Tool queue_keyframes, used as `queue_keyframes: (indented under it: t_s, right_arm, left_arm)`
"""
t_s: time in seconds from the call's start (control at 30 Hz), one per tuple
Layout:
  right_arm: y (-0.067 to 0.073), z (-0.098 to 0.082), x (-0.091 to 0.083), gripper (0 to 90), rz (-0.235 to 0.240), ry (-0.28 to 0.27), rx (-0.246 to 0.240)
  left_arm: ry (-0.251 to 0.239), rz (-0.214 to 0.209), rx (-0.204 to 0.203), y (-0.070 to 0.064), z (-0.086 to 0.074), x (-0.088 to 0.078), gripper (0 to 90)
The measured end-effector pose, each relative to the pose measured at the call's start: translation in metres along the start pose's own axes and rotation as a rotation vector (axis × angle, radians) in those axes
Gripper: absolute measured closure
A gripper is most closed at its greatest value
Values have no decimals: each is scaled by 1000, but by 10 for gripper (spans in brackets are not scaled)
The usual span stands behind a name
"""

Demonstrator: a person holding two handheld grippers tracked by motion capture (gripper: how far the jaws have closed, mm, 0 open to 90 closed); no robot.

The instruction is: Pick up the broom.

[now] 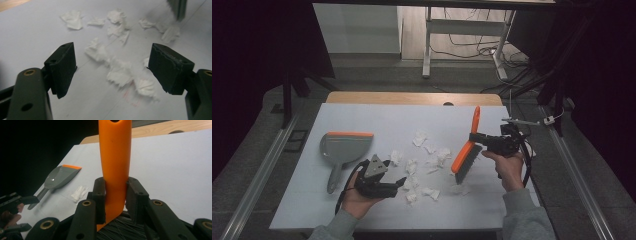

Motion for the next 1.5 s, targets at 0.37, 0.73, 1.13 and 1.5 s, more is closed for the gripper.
queue_keyframes:
  t_s: [0.37, 0.73, 1.13, 1.5]
  right_arm:
    - [18, -7, 22, 711, 14, -18, -12]
    - [34, -16, 40, 711, 71, -43, 8]
    - [48, -27, 51, 711, 113, -64, 24]
    - [54, -33, 52, 709, 136, -61, 33]
  left_arm:
    - [-26, -88, -12, -29, 22, 37, 245]
    - [-17, -78, 9, -42, 29, 63, 264]
    - [-49, -88, -10, -43, 28, 82, 446]
    - [-37, -93, -67, -34, 28, 84, 759]
Point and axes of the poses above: each handheld gripper's, and its own axes: x roughly forward along the jaws, z roughly out of its top, y roughly to its left, the point moved 4 cm from there along x, roughly forward along the jaws, and after that the axes turned 1 degree about -x, right-handed, at the moved point
